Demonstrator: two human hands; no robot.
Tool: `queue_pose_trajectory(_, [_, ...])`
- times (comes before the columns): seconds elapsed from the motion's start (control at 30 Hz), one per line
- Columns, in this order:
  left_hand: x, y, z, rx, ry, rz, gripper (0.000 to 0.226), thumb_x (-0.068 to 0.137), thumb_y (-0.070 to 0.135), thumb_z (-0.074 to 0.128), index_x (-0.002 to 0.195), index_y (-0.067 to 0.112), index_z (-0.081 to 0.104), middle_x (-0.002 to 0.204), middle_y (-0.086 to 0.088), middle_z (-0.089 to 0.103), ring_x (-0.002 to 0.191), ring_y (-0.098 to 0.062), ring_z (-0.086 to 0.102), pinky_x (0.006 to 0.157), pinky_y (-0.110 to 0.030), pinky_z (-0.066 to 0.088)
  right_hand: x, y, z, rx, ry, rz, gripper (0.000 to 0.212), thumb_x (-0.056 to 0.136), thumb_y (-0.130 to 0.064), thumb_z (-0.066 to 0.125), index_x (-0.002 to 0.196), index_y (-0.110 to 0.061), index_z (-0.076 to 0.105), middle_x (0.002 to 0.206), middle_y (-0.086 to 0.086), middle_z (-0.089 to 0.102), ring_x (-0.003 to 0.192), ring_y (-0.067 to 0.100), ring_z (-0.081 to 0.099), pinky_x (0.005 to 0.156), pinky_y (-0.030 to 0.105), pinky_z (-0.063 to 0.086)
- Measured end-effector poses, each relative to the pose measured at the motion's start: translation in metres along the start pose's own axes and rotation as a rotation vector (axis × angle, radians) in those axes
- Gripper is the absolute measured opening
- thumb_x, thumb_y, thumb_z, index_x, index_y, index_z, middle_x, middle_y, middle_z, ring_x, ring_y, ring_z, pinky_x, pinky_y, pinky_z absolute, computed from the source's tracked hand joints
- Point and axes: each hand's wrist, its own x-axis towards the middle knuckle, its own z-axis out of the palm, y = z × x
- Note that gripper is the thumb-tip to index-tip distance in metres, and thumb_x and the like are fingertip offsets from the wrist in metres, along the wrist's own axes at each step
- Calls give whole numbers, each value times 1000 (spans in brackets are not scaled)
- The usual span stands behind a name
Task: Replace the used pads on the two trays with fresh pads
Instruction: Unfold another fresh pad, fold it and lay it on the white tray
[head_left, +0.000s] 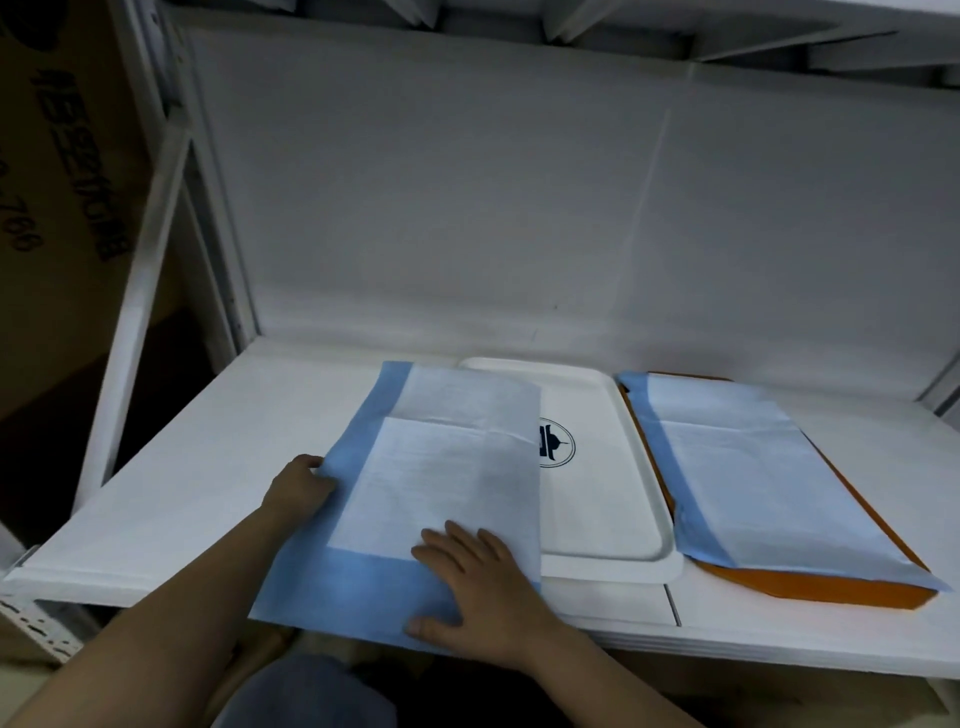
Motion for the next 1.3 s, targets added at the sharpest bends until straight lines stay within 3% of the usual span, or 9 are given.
queue_pose_trajectory(0.17, [-9, 3, 1, 338, 5, 20, 60, 91, 24, 51, 146, 16, 26, 140, -16, 41, 125, -35, 45, 98, -41, 40, 9, 20, -4, -117, 175, 303, 66, 88, -64, 25, 130, -23, 54, 141, -3, 51, 132, 21, 46, 104, 43, 38])
queue_pose_trajectory(0.3, [-20, 18, 20, 648, 61, 218, 73, 91, 46, 45, 150, 24, 9, 159, -6, -1, 146, -29, 6, 115, -44, 19, 19, 44, -7, -23, 72, 488, 111, 61, -86, -9, 152, -24, 9, 160, -3, -5, 147, 17, -8, 118, 41, 0])
queue_pose_trajectory(0.5, [-16, 58, 71, 684, -254, 540, 64, 97, 59, 19, 151, 34, -4, 159, 5, -15, 146, -17, -14, 118, -39, -5, 23, 49, -8, 26, -105, 465, 115, 51, -82, -12, 152, -29, 6, 159, -8, -9, 146, 12, -13, 118, 39, -5])
queue_pose_trajectory(0.67, [-1, 68, 94, 704, -316, 546, 79, 81, 74, 5, 150, 38, -2, 159, 6, -14, 147, -17, -12, 119, -40, -5, 20, 62, -16, 145, -77, 423, 105, 59, -82, 0, 148, -32, 24, 158, -13, 8, 146, 8, -1, 118, 31, 4])
queue_pose_trajectory(0.8, [9, 47, 80, 647, -108, 272, 68, 93, 64, 14, 152, 33, 1, 160, 0, -4, 147, -24, -2, 118, -47, 6, 29, 84, -12, 446, 329, 534, 48, 89, -41, 58, 130, -16, 52, 136, -1, 48, 129, 16, 42, 107, 20, 28])
queue_pose_trajectory(0.93, [13, 31, 63, 767, 4, 138, 68, 90, 65, 17, 148, 28, 15, 157, -4, 12, 142, -30, 11, 111, -47, 17, 65, 107, -22, 996, 546, 906, 74, 70, -34, 62, 136, -9, 40, 127, 15, 54, 112, 31, 56, 98, 46, 47])
queue_pose_trajectory(1.03, [12, 30, 50, 691, 5, 59, 60, 90, 60, 26, 140, 27, 30, 148, -5, 26, 135, -28, 26, 105, -44, 27, 81, 118, -36, 1372, 516, 1025, 46, 82, -13, 65, 123, 3, 52, 114, 23, 62, 91, 33, 63, 83, 44, 53])
queue_pose_trajectory(1.17, [9, 34, 33, 746, -29, 58, 54, 89, 49, 35, 138, 25, 38, 140, -4, 38, 129, -26, 34, 102, -40, 29, 77, 113, -48, 1431, 300, 889, 28, 91, -14, 60, 115, 1, 61, 106, 20, 66, 80, 27, 65, 70, 32, 56])
queue_pose_trajectory(1.3, [7, 39, 20, 747, -119, 55, 51, 89, 50, 42, 132, 24, 45, 132, -3, 42, 125, -24, 40, 101, -36, 32, 80, 101, -58, 1093, 390, 762, 28, 92, -1, 47, 118, 1, 59, 105, 19, 65, 82, 25, 60, 68, 28, 49])
